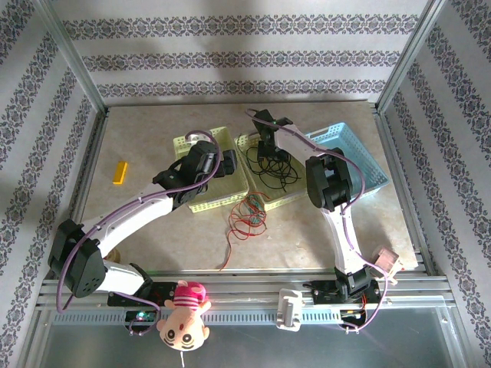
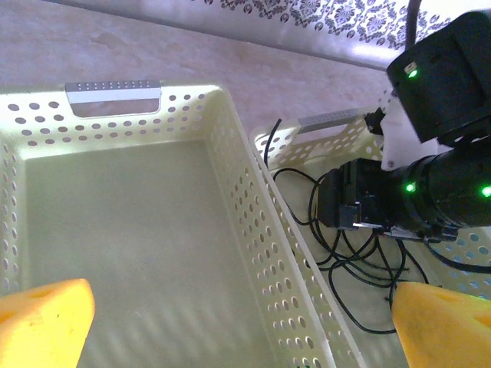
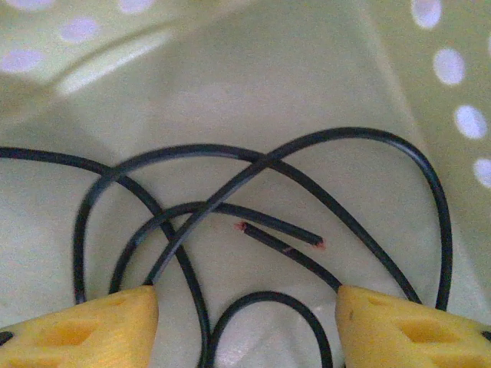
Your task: Untangle the cables
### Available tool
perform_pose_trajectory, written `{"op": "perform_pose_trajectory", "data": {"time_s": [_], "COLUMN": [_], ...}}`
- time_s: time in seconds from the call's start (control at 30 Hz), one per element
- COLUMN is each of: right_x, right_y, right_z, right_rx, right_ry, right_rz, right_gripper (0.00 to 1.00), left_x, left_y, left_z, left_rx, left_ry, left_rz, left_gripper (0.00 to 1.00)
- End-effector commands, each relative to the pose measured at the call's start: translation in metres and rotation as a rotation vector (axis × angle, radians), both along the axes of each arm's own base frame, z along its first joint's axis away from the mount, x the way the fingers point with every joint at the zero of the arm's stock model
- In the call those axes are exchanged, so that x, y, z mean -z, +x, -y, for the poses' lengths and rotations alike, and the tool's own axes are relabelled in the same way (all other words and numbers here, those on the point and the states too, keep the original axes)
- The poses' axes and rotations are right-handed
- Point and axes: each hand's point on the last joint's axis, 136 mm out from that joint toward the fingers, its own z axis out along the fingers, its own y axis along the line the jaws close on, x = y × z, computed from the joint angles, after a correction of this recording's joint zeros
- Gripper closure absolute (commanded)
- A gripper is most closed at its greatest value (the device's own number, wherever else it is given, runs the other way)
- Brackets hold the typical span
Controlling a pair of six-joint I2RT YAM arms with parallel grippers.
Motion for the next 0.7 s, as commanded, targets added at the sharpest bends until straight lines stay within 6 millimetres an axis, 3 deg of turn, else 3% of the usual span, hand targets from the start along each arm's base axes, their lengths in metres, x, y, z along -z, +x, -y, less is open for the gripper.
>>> {"op": "perform_pose_trajectory", "data": {"time_s": [0.0,0.33,0.67], "right_x": [0.011,-0.019,-0.026], "right_y": [-0.017,-0.041,-0.07], "right_z": [0.009,0.02,0.023], "right_rx": [-0.019,-0.005,0.014], "right_ry": [-0.068,-0.008,0.091], "right_rz": [-0.048,0.013,0.025], "right_gripper": [0.38,0.38,0.4], "left_x": [-0.015,-0.016,-0.018], "left_y": [0.008,0.009,0.009], "left_z": [0.0,0.001,-0.001], "left_rx": [-0.01,-0.011,-0.004], "left_ry": [-0.024,-0.031,-0.002], "left_rz": [0.029,0.027,0.03], "left_gripper": [0.01,0.01,0.01]}}
